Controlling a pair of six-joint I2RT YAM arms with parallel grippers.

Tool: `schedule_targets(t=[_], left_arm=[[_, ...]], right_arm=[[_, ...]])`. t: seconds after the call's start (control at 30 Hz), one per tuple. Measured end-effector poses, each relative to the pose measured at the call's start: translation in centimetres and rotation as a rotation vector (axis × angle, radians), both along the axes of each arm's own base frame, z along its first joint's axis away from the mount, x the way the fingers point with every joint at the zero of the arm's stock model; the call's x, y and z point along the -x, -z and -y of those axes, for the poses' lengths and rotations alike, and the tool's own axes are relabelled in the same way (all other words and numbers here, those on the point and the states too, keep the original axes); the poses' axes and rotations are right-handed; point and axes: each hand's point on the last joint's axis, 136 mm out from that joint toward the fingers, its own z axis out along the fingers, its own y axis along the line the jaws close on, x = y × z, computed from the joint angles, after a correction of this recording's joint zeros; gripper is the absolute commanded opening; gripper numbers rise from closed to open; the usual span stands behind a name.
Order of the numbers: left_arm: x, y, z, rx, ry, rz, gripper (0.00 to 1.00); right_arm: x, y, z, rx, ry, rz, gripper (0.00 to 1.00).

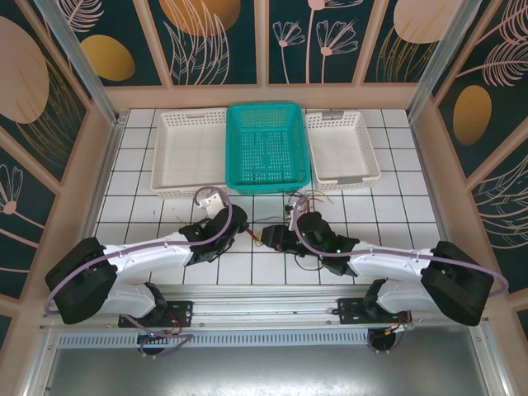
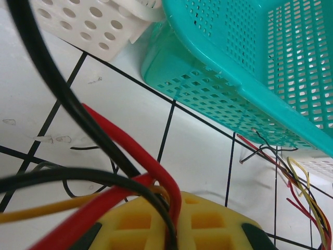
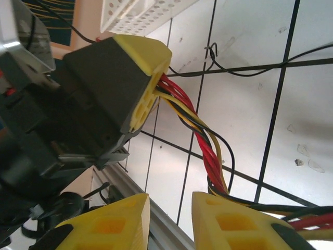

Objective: Untangle the cables

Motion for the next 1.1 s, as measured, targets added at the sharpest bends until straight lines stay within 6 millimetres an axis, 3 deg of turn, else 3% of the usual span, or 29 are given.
schedule_targets(t=[0.2,0.47,0.87,1.1], left_arm=[[0.0,0.0,-0.1,-0.004,-0.003,0.0,0.0],[0.0,0.1,-0.1,-0.006,-0.002,-0.002,0.0],[-0.3,-0.6,0.3,0.007,-0.002,0.008,0.0],[-0.2,-0.6,0.2,0.007,-0.002,0.007,0.0]], right_arm=[[0.6,0.5,0.1,0.039,-0.007,-0.031,0.29],[2.9,-1.1,0.6,0.06,-0.007,0.014,0.3],[2.1,3.7,1.0,0.193,0.031,-0.045,0.28],[1.2,3.9,1.2,0.168,0.083,-0.048,0.27]])
